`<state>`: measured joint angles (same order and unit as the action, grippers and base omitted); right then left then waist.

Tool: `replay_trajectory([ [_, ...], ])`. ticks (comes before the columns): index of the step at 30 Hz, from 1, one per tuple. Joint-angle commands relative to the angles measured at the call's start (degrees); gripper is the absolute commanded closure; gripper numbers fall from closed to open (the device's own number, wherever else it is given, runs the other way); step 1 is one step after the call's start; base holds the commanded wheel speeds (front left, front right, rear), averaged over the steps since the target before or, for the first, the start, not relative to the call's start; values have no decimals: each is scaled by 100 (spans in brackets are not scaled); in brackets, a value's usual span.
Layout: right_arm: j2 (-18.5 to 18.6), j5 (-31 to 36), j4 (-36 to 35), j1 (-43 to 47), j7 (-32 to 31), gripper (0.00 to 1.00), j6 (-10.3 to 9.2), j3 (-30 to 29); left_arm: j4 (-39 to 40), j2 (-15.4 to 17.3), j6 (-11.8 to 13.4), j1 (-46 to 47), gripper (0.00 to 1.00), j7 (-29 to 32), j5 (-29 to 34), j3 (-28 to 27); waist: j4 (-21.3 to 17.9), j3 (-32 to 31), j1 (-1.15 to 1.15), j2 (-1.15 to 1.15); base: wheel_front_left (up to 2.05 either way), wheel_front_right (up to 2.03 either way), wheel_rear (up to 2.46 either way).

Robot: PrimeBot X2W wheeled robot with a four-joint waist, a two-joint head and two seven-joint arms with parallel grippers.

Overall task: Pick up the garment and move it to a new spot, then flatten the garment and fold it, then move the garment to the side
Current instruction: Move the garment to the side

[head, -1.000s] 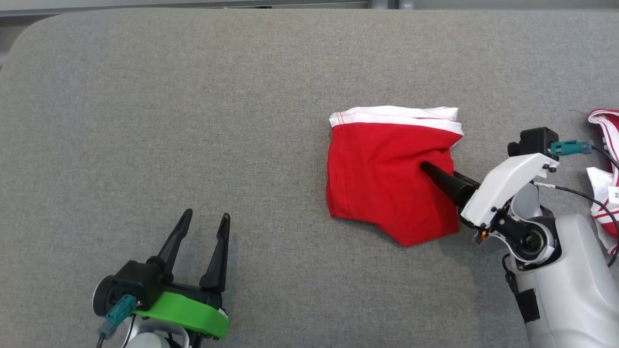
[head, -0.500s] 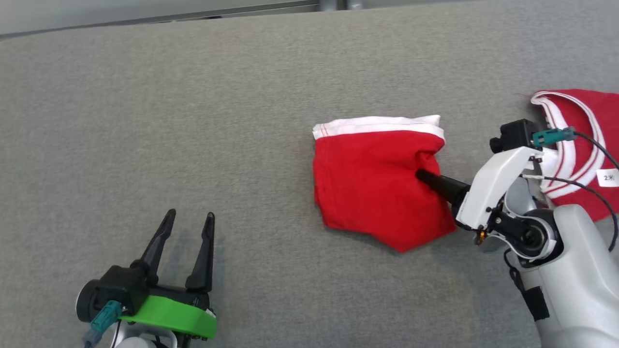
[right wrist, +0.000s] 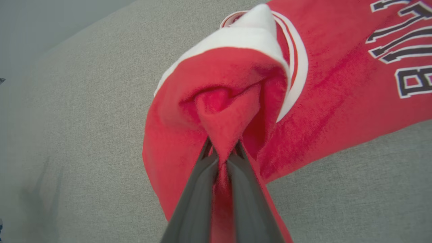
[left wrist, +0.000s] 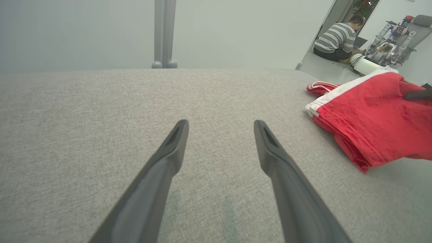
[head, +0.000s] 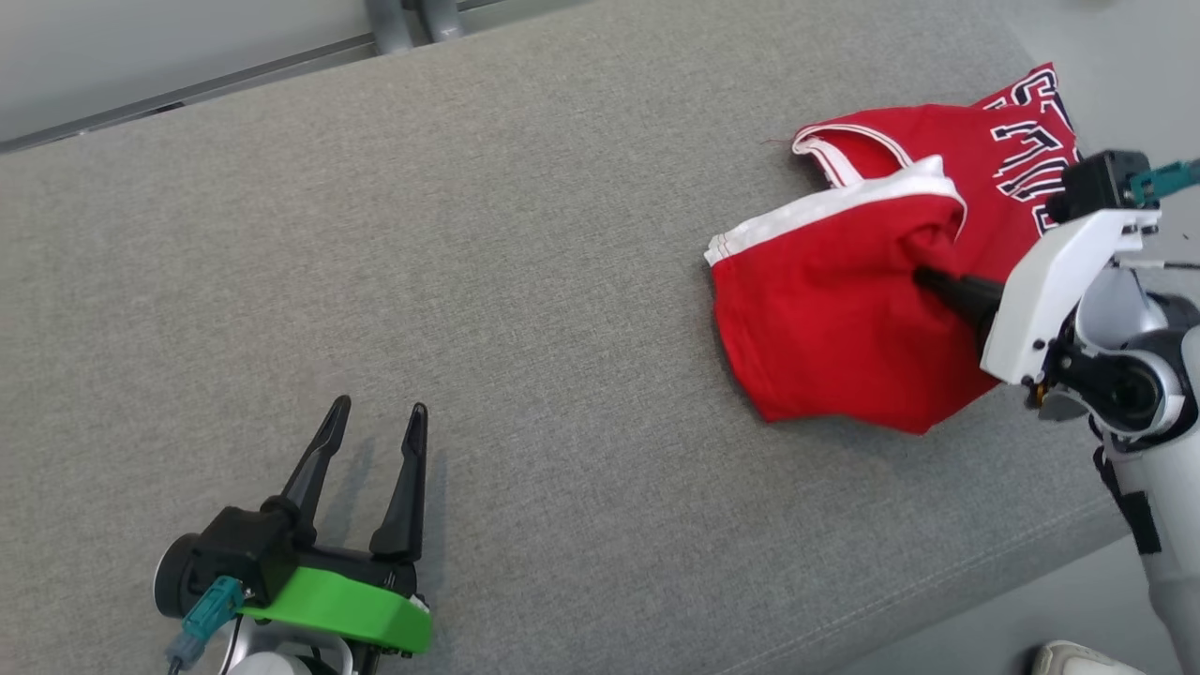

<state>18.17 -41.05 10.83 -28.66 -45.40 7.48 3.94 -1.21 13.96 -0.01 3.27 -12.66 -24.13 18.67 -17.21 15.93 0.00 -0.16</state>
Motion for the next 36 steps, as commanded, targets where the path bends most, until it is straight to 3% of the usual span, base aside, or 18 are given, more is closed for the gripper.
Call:
replay_trajectory([
  [1, 95, 113, -55, -272, -45, 100, 2, 75, 20, 32, 28, 31, 0, 39, -3, -10, -189, 175, 0, 16, 0, 0, 0],
  [10, 899, 549, 23, -935, -385, 100, 2, 121, 81, 141, 25, 160, 0, 138, -38, -53, 278, 502, 0, 16, 0, 0, 0],
  [16, 1522, 887, 270, -1139, -30, 100, 2, 188, 89, 93, -1, 265, 0, 131, -56, 17, 569, 706, 0, 16, 0, 0, 0],
  [24, 1461, 618, 515, -1516, 382, 100, 2, 139, -4, 95, -5, 339, 0, 88, -66, 36, 716, 725, 0, 16, 0, 0, 0],
  [36, 1785, 688, 1102, -1158, 592, 100, 2, -127, -2, 187, 44, 240, 0, 87, -120, 1, 650, 776, 0, 16, 0, 0, 0],
])
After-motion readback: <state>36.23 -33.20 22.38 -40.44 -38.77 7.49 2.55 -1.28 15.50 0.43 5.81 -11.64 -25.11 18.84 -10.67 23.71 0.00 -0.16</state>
